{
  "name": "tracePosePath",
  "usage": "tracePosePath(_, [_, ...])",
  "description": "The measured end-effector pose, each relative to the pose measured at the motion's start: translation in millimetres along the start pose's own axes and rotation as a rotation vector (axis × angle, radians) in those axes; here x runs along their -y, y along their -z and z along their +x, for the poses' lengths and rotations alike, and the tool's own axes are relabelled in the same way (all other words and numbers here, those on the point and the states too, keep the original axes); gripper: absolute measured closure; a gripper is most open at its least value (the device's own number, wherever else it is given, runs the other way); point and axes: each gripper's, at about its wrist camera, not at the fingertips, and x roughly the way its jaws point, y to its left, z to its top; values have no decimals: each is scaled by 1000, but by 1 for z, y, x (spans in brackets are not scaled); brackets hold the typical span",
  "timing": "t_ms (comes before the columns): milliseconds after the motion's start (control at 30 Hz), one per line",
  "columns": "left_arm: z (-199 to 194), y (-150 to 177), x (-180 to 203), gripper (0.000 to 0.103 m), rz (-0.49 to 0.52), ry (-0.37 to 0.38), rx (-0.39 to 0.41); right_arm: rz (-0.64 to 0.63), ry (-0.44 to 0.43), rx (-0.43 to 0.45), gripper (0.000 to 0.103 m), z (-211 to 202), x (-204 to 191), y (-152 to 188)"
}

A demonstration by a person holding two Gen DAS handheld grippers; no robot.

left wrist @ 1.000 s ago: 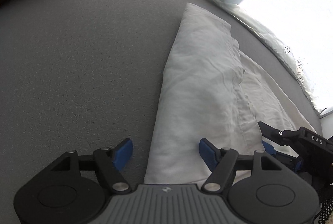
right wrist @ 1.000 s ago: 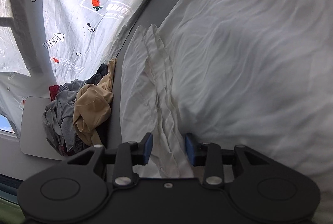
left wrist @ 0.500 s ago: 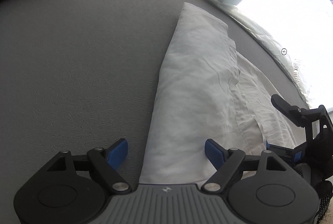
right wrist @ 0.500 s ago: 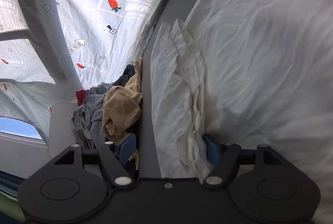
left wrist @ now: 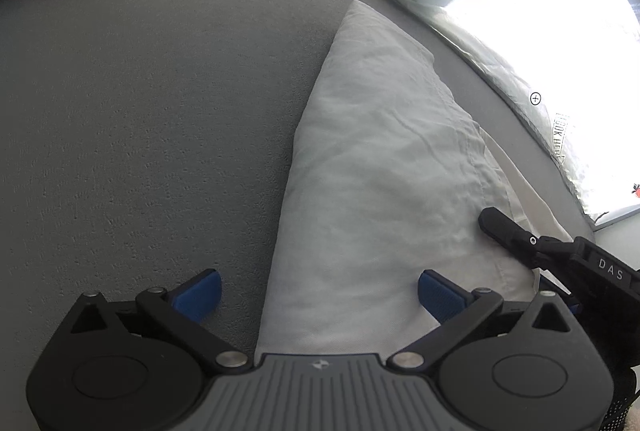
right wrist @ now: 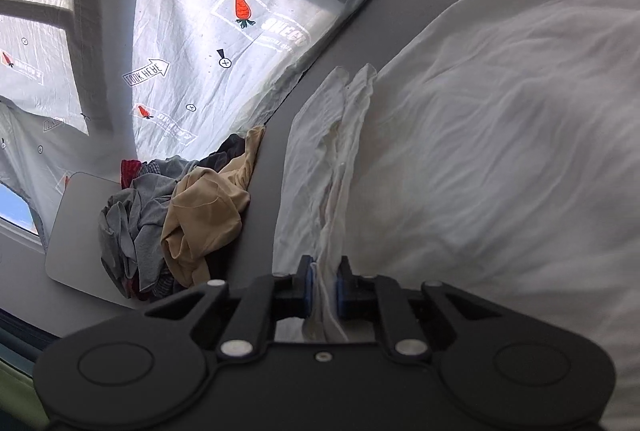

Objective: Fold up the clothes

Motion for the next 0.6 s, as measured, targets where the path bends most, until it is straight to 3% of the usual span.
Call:
tracePosePath(133, [2, 1, 13, 0, 47, -64, -33, -114, 89, 34, 92, -20, -10, 6])
tracePosePath(300, [1, 19, 24, 0, 90, -85, -78, -139, 153, 96, 92, -54, -5, 17])
tracePosePath(467, [-4, 38, 26, 0, 103, -115, -78, -272, 254, 154, 92, -91, -23, 33])
tracePosePath(600, [-6, 57, 35, 0, 156, -156, -62, -295, 319, 220, 92, -124, -25, 39])
